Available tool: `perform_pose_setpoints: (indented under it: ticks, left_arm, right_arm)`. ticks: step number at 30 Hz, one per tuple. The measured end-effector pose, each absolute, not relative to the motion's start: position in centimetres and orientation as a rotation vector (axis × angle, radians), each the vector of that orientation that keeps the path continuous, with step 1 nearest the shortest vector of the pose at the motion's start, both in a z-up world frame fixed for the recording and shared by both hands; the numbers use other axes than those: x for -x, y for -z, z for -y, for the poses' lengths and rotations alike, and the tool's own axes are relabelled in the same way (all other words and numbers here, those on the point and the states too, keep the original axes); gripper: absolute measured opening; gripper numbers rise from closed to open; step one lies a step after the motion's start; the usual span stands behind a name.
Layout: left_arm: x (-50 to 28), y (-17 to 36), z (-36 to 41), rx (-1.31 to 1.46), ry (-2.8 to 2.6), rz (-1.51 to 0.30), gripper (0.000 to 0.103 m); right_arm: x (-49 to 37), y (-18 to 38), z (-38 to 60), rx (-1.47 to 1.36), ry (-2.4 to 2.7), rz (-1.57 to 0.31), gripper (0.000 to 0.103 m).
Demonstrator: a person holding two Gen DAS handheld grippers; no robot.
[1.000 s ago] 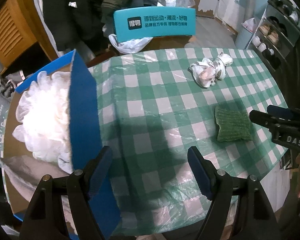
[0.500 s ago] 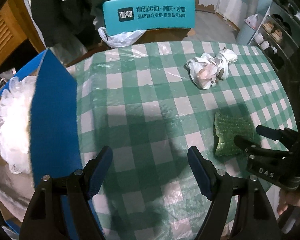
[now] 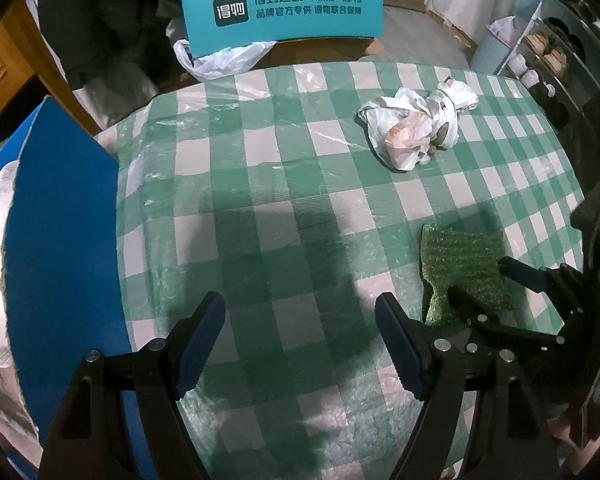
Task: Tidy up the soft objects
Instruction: 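Close the right tool on the green scrubber pad and lift it, then close the left tool on the white plastic bag bundle while the right tool holds the pad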
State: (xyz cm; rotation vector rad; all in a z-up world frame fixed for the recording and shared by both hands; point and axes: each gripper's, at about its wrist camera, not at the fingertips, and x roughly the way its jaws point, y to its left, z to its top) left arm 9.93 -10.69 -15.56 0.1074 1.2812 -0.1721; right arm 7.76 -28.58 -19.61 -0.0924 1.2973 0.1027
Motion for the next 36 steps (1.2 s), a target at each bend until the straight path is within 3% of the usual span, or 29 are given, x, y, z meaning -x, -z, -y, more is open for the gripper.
perform_pose_setpoints:
  ticks: [1, 3, 5, 20, 36]
  left_arm:
    - [-10.0, 15.6, 10.7, -0.106, 0.172, -1.284, 0.079]
    - [-10.2, 15.7, 10.8, -0.099, 0.176, -1.287, 0.079]
    - [-10.4, 15.7, 10.9, -0.095, 0.184, -1.288, 0.079]
    - [-13.3, 15.5, 13.7, -0.079, 0.231, -1.254, 0.079]
    - [-16.8, 15.6, 20.4, -0.238, 0.327, -1.156, 0.087]
  right_arm:
    - [-7.6, 19.6, 28.6, 0.088, -0.107, -1.292, 0.063]
    - [-7.4, 19.5, 28.6, 0.087, -0.125, -1.283, 0.045]
    - [-7.3, 19.4, 28.6, 0.09, -0.136, -1.276, 0.014]
    - [-9.9, 16.8, 34.1, -0.048, -0.091, -1.209, 0.011]
    - [-13.8, 13.9, 38.4, -0.129, -0.027, -1.139, 0.011]
